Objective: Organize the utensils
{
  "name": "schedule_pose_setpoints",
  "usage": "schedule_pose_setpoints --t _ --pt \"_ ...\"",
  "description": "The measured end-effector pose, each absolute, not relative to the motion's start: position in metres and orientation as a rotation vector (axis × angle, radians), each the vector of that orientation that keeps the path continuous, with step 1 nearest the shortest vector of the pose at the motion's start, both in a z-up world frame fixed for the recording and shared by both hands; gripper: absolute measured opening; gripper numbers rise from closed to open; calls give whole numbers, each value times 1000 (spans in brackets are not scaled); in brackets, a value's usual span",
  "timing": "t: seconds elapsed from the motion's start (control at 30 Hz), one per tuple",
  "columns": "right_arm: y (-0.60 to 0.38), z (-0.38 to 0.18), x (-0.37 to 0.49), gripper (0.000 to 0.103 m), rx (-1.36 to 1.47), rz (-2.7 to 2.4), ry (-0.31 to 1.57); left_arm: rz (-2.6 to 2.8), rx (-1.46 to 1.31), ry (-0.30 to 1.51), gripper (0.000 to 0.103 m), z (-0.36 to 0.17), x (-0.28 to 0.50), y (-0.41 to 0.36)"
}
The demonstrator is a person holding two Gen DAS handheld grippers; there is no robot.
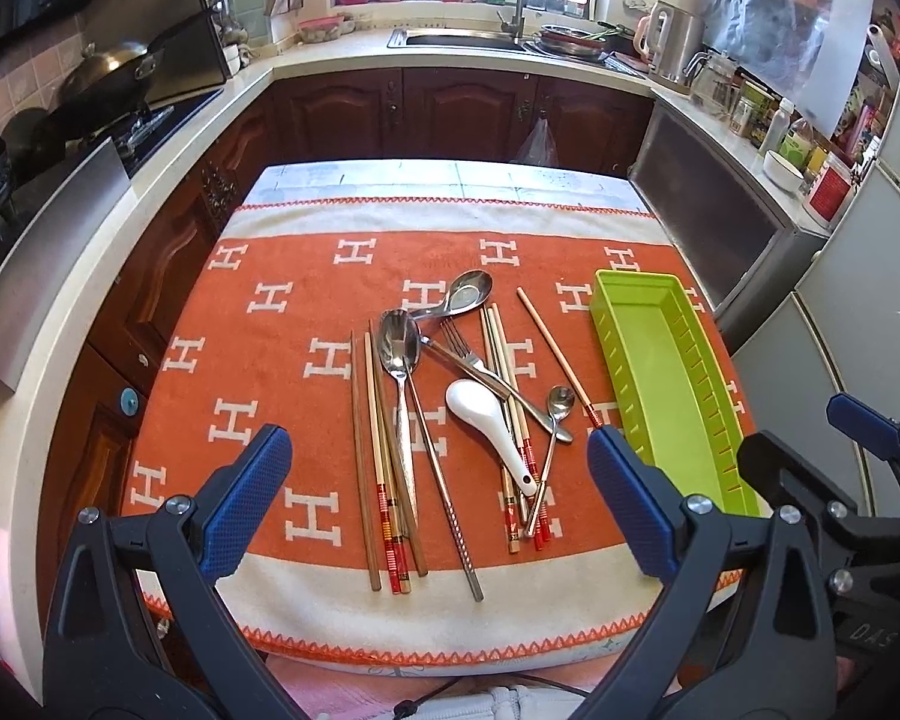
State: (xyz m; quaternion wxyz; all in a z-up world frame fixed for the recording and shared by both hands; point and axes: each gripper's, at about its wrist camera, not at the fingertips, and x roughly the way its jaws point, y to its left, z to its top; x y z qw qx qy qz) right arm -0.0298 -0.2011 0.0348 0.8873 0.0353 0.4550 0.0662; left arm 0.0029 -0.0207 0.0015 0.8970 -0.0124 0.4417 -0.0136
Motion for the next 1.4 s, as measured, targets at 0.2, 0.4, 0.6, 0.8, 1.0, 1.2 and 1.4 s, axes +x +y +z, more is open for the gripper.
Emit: schedule_pose_setpoints --t 0.2,0.4,0.6,0.8,1.0,1.2,1.4 --pt "-203 34 -24 102 71 144 953 -23 -21 923 98 0 4 -21" --pt "-201 33 -19 102 78 149 951 -48 -24 925 98 -2 6 -18" --pt "-198 27 -1 102 85 159 948 -2 18 902 98 -1 21 0" --pt "-186 20 28 101 56 200 953 -6 4 967 96 -17 44 31" --pt "-161 1 72 85 31 266 998 -3 -58 1045 82 -51 69 68" --pt "-134 -26 101 69 37 364 1054 -31 -142 1148 58 -101 82 88" --pt "-95 -66 106 62 35 435 1115 -59 -137 1257 38 -158 83 80"
